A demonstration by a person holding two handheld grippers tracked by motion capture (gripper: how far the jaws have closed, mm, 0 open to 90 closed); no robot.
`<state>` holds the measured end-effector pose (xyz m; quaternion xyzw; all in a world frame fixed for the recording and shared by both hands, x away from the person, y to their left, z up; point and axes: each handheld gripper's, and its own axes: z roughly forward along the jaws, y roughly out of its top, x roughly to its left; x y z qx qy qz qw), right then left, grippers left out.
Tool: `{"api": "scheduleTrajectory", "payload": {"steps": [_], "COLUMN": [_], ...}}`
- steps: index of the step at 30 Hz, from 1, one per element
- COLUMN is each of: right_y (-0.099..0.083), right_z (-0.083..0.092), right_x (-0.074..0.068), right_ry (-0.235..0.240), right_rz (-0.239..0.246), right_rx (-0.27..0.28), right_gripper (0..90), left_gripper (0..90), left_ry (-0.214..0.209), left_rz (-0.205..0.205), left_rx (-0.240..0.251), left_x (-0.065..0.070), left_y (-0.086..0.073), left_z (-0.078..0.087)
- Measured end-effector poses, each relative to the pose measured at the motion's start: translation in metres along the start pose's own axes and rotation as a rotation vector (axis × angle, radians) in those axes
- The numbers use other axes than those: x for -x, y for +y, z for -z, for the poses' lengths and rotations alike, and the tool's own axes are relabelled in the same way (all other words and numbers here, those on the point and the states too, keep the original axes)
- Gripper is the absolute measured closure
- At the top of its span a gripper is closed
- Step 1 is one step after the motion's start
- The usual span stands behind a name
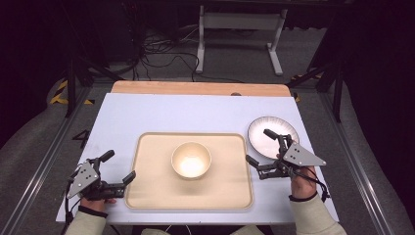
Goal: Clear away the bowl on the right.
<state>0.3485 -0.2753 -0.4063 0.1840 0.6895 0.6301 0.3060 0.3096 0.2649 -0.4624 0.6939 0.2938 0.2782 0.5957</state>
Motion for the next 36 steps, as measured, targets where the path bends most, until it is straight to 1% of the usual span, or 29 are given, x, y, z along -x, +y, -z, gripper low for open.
{"api": "scheduleTrajectory", "payload": {"steps": [2,3,5,6,7,10,12,13,15,17,18,19,22,24,25,26,31,36], "right_y": [-0.003,-0.005,-0.008,-0.01,-0.012,-0.021,-0.025,-0.03,-0.032,-0.039,-0.041,-0.042,-0.046,-0.051,-0.053,-0.055,-0.053,-0.051], "right_z": [0.001,0.001,0.0,0.0,-0.001,-0.002,-0.002,-0.003,-0.003,-0.002,-0.002,-0.001,0.0,0.002,0.002,0.003,0.003,0.004], "right_x": [0.001,0.001,0.0,-0.001,-0.001,-0.002,-0.002,-0.003,-0.003,-0.001,-0.001,0.0,0.001,0.003,0.003,0.005,0.003,0.003], "right_ry": [-0.006,-0.014,-0.022,-0.038,-0.039,-0.041,-0.04,-0.056,-0.058,-0.065,-0.063,-0.067,-0.076,-0.095,-0.104,-0.104,-0.107,-0.111], "right_rz": [-0.003,0.004,0.009,0.003,-0.003,-0.043,-0.058,-0.078,-0.079,-0.088,-0.084,-0.094,-0.101,-0.098,-0.109,-0.11,-0.1,-0.102], "right_rx": [-0.002,-0.006,0.006,0.01,0.011,0.012,-0.002,0.008,0.007,-0.016,-0.014,-0.01,-0.009,-0.02,-0.023,-0.031,-0.028,-0.019], "right_gripper": [0.0,0.0,0.1,0.0,0.0,0.0,0.0,0.0,0.0,0.0,0.0,0.0,0.0,0.0,0.0,0.0,0.0,0.0], "left_gripper": [0.2,0.2,0.2,0.2,0.2,0.2,0.2,0.2,0.2,0.2,0.2,0.2,0.2,0.2,0.2,0.2,0.2,0.2], "left_ry": [0.0,0.0,0.0,-0.001,-0.001,0.0,-0.001,-0.001,-0.001,-0.002,-0.002,-0.002,-0.002,-0.002,-0.003,-0.004,-0.007,-0.008], "left_rz": [0.0,0.0,0.0,0.0,0.0,0.0,0.0,-0.001,-0.001,-0.001,-0.001,-0.002,-0.001,-0.001,-0.001,-0.003,0.0,0.0], "left_rx": [0.0,0.0,0.001,0.0,0.0,0.001,0.001,0.001,0.001,0.002,0.002,0.002,0.002,0.002,0.002,0.002,0.0,0.0], "left_x": [0.0,0.0,0.0,0.0,0.0,0.0,0.0,0.0,0.0,0.0,0.0,0.0,0.0,0.0,0.0,0.0,-0.001,-0.001], "left_y": [0.0,0.0,0.0,0.0,0.0,0.0,0.0,0.0,0.0,0.0,0.0,0.0,0.0,0.0,0.0,0.0,0.0,0.0], "left_z": [0.0,0.0,0.0,0.0,0.0,0.0,0.0,0.0,0.0,0.0,0.0,0.0,0.0,0.0,0.0,0.0,0.0,0.0]}}
